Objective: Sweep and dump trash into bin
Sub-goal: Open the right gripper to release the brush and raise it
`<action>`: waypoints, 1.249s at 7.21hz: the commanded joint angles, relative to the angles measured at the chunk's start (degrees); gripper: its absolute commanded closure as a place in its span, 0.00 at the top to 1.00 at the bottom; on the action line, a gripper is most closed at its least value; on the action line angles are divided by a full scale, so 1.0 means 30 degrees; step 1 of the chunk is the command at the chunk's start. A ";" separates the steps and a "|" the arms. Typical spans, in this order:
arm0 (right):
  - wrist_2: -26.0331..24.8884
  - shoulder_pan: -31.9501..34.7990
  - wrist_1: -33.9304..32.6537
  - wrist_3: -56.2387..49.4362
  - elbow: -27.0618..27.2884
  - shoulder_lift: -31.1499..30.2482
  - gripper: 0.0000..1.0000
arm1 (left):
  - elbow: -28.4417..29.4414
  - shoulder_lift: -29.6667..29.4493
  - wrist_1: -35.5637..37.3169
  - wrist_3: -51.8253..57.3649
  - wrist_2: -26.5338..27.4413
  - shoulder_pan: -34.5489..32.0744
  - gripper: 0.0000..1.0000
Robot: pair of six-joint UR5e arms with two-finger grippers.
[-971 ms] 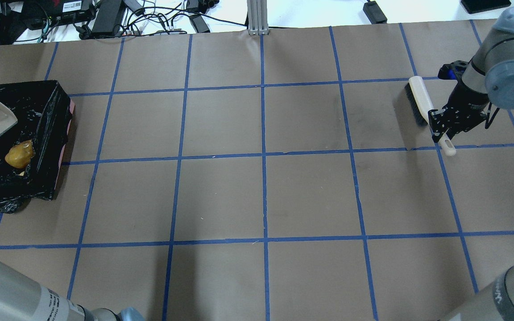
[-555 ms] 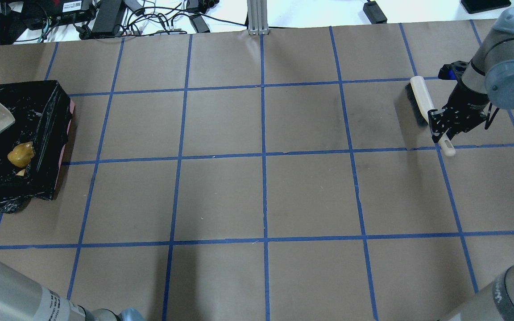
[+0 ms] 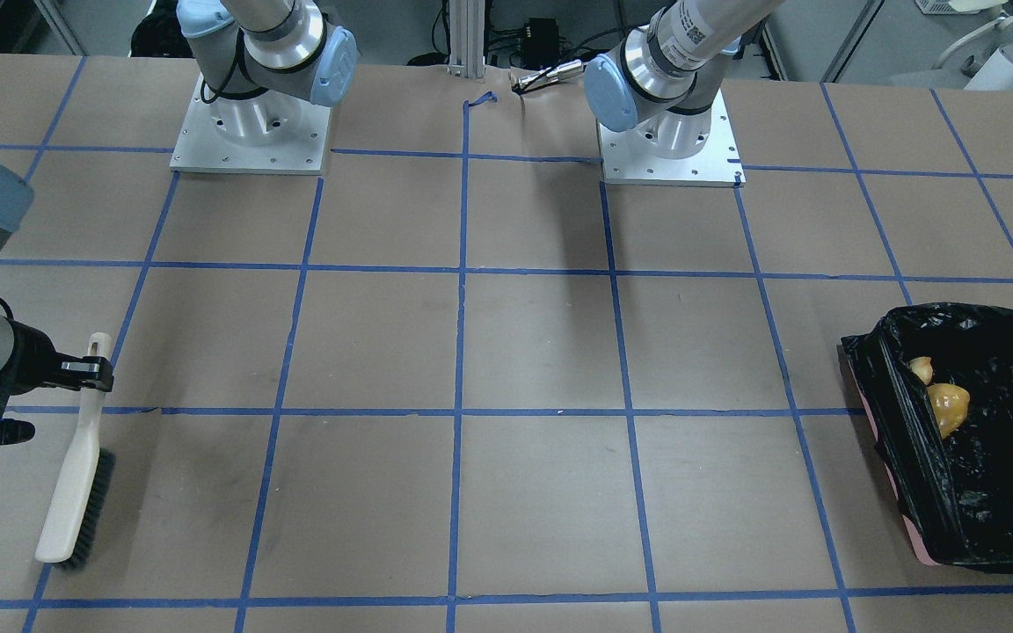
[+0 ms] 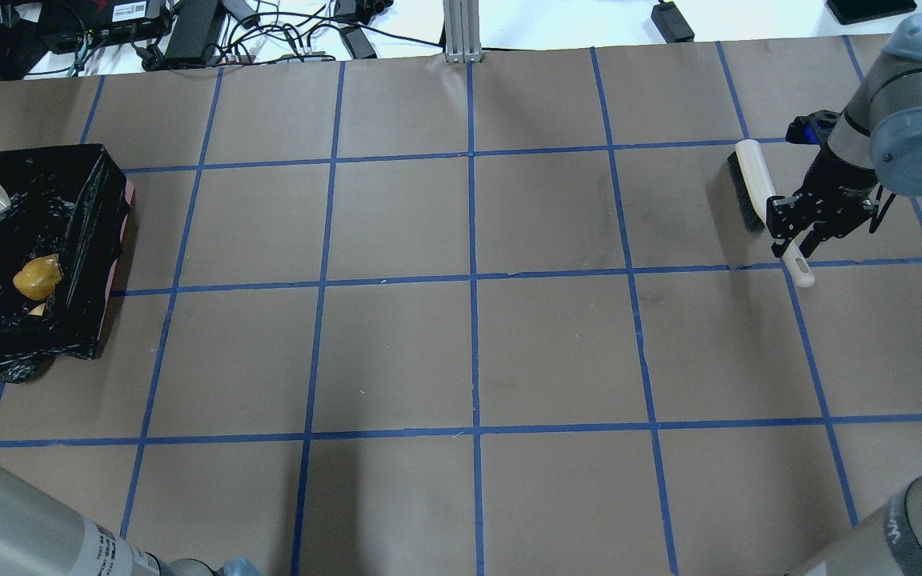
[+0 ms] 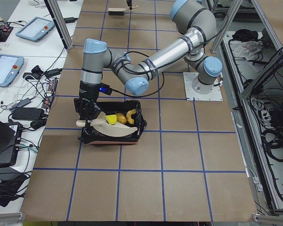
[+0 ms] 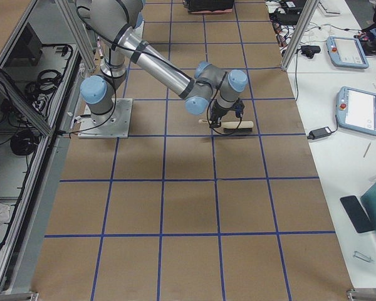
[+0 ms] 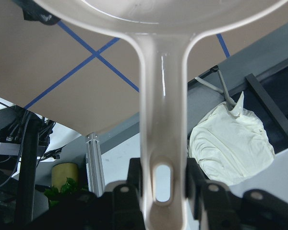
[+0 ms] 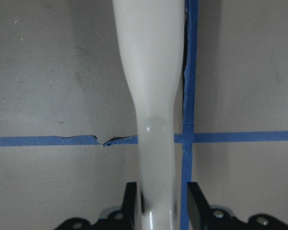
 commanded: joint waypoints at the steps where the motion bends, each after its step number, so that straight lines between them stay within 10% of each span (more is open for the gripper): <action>1: 0.0000 0.0000 0.0005 0.0031 0.0000 -0.0062 0.72 | -0.0028 -0.0001 0.0868 0.0226 0.1100 -0.0599 0.00; 2: -0.0174 0.0000 -0.0024 0.0031 -0.0058 -0.0266 1.00 | -0.0028 0.0086 0.0931 0.0373 0.1684 -0.0979 0.00; 9: 0.1278 0.1459 0.1788 0.0031 -0.0704 -0.7432 1.00 | -0.1843 0.0818 0.4418 0.1166 0.3946 -0.2682 0.00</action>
